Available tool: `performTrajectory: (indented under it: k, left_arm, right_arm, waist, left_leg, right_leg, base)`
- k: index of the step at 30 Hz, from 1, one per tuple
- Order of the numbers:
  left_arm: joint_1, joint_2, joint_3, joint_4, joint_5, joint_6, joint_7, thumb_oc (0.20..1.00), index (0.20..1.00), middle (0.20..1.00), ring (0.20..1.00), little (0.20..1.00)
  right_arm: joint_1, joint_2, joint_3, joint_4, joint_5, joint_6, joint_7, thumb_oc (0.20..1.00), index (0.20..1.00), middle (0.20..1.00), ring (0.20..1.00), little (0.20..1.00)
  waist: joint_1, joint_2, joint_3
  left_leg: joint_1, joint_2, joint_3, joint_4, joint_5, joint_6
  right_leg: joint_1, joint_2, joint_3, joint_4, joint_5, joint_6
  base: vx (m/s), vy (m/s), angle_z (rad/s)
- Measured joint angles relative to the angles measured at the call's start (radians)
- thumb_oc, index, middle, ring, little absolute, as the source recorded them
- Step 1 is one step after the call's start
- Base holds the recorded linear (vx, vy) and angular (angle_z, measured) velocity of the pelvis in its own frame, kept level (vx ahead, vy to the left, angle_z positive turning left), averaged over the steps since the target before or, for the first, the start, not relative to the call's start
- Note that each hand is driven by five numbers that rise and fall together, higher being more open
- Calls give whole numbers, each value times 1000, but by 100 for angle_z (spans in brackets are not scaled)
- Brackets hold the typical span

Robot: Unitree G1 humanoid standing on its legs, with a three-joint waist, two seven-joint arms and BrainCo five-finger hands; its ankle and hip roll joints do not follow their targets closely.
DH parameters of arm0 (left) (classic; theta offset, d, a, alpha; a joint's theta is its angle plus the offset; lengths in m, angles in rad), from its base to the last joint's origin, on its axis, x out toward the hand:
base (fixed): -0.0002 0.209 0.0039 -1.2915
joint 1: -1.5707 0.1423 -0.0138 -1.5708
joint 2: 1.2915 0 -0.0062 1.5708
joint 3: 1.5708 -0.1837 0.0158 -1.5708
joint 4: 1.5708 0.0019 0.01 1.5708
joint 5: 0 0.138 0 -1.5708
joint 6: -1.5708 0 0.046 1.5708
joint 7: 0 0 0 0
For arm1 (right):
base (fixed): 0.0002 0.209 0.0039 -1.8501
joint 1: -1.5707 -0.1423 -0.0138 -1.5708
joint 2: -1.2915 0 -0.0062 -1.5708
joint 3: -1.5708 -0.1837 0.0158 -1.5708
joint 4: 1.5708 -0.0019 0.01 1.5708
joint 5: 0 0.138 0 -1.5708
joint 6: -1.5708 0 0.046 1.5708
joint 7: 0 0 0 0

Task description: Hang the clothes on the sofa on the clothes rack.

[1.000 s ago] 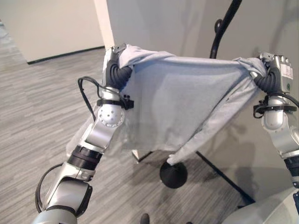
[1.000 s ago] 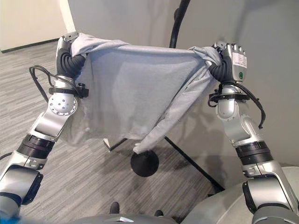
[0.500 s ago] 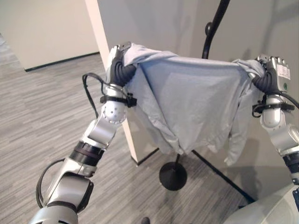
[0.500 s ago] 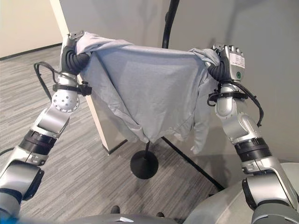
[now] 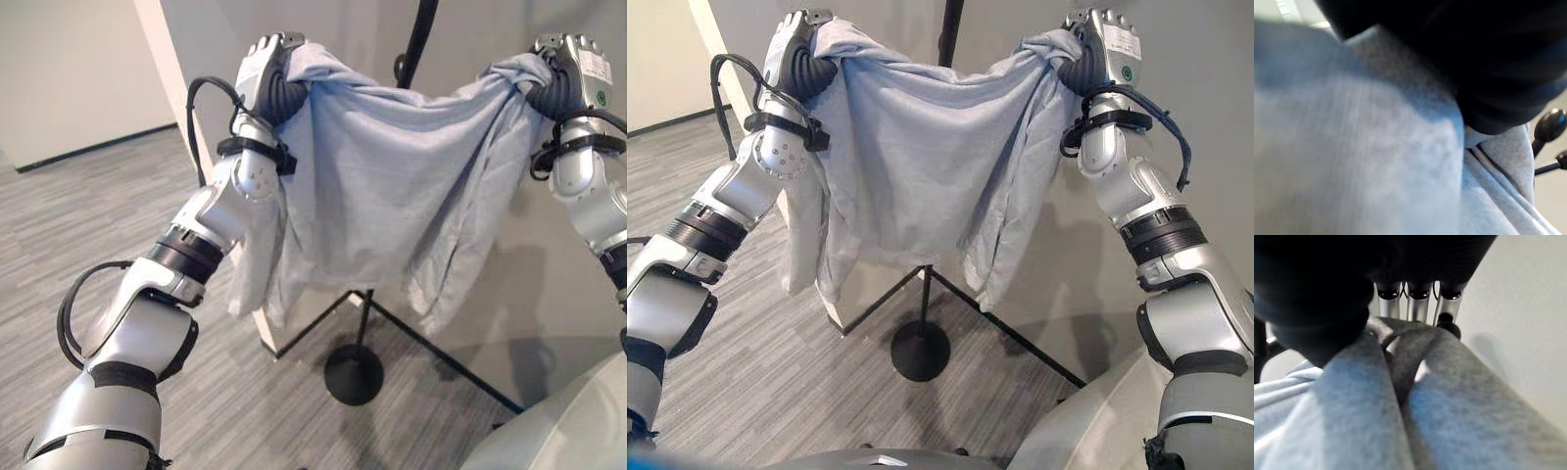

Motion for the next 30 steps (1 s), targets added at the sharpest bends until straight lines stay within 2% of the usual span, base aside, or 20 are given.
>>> performTrajectory:
  k: [12, 21, 30]
  left_arm:
    - [-13, -13, -32, 59, -5, -1, 1, 200, 200, 200, 200, 200]
    - [21, -81, -74, 197, -4, 6, -5, 200, 200, 200, 200, 200]
    - [77, -93, -79, 229, 13, 21, -11, 200, 200, 200, 200, 200]
  right_arm:
    - [-18, 29, 81, 85, 39, 0, 41, 200, 200, 200, 200, 200]
    - [18, 139, 156, 210, 33, -5, 109, 200, 200, 200, 200, 200]
    - [101, 205, 202, 231, -14, -10, 149, 200, 200, 200, 200, 200]
  waist:
    - [0, 1, -25]
    - [-1, -1, -31]
    - [1, 1, -30]
  left_leg:
    - [-15, 0, 3, 3, 1, 1]
    - [-16, 1, 2, 3, 2, 2]
    - [-34, 1, 1, 3, 4, 4]
  right_leg:
    - [-16, 1, 2, 0, 2, -2]
    - [-17, 2, 0, 0, 3, -4]
    - [-35, 2, -1, 0, 4, -5]
  base:
    - [0, 0, 0]
    - [-33, 4, 0]
    - [-7, 1, 0]
